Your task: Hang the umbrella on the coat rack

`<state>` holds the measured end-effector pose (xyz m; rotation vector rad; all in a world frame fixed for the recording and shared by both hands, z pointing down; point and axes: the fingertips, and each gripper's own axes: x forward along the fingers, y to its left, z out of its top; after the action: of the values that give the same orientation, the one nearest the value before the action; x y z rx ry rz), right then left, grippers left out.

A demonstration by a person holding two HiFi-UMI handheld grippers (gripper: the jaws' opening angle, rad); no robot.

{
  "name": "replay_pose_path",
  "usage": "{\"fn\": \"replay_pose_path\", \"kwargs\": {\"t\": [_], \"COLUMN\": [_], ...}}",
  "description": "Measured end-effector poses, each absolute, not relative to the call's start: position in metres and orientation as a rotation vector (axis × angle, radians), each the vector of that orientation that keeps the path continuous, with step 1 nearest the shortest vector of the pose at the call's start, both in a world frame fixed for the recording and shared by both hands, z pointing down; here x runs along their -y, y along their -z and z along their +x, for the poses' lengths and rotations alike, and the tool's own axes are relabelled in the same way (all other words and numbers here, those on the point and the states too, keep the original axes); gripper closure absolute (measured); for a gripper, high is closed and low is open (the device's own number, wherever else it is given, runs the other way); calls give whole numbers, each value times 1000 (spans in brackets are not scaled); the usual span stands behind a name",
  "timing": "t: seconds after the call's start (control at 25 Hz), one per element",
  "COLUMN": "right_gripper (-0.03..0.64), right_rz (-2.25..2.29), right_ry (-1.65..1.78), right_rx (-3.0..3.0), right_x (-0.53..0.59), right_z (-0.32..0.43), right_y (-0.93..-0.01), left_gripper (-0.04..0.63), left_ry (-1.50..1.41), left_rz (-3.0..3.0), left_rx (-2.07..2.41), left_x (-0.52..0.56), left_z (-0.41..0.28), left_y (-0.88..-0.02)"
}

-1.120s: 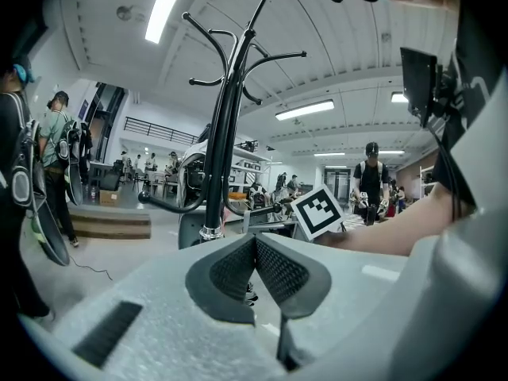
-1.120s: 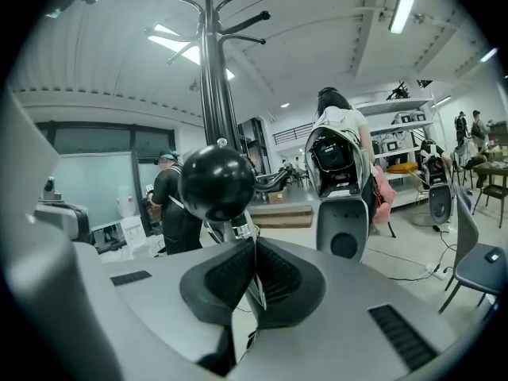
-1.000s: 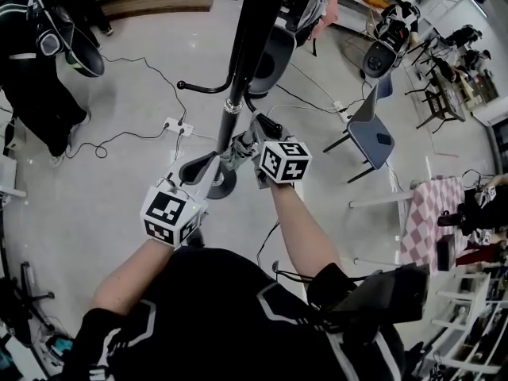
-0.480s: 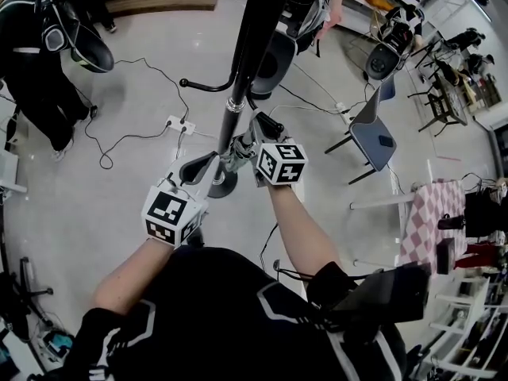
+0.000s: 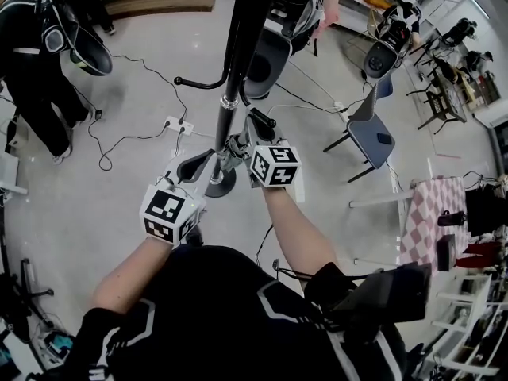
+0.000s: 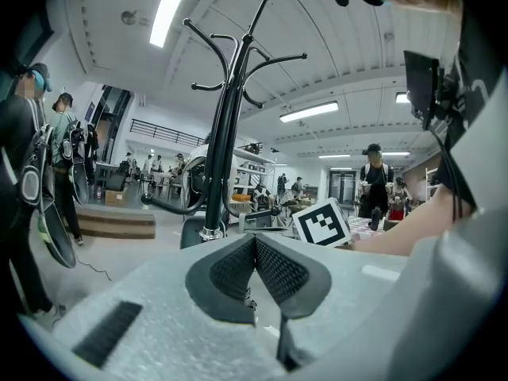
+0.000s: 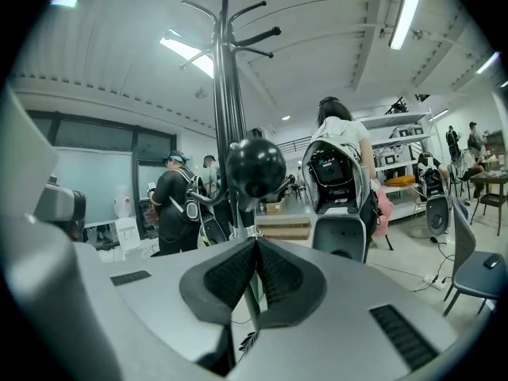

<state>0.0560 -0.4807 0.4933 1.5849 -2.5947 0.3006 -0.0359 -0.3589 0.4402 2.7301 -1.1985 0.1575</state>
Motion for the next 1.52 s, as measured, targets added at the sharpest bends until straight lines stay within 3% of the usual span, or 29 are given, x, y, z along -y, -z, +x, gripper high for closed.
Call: {"fn": "replay_pose_path", "kwargs": {"t": [1.08, 1.52], "right_gripper": [609, 609], "right_rz": [1394, 1362], "right_ry": [-251, -256], "right_rx": [2710, 2781], "right_x": [291, 230], "right_z": [128, 128], "right_y": [-445, -413], "left_gripper": [584, 584], "left_ry": [-90, -118], "left_rz": [2594, 2590], "left_rx": [1414, 1466], "left_x": [238, 187], "left_z": [10, -2], "left_y": [-433, -407]}}
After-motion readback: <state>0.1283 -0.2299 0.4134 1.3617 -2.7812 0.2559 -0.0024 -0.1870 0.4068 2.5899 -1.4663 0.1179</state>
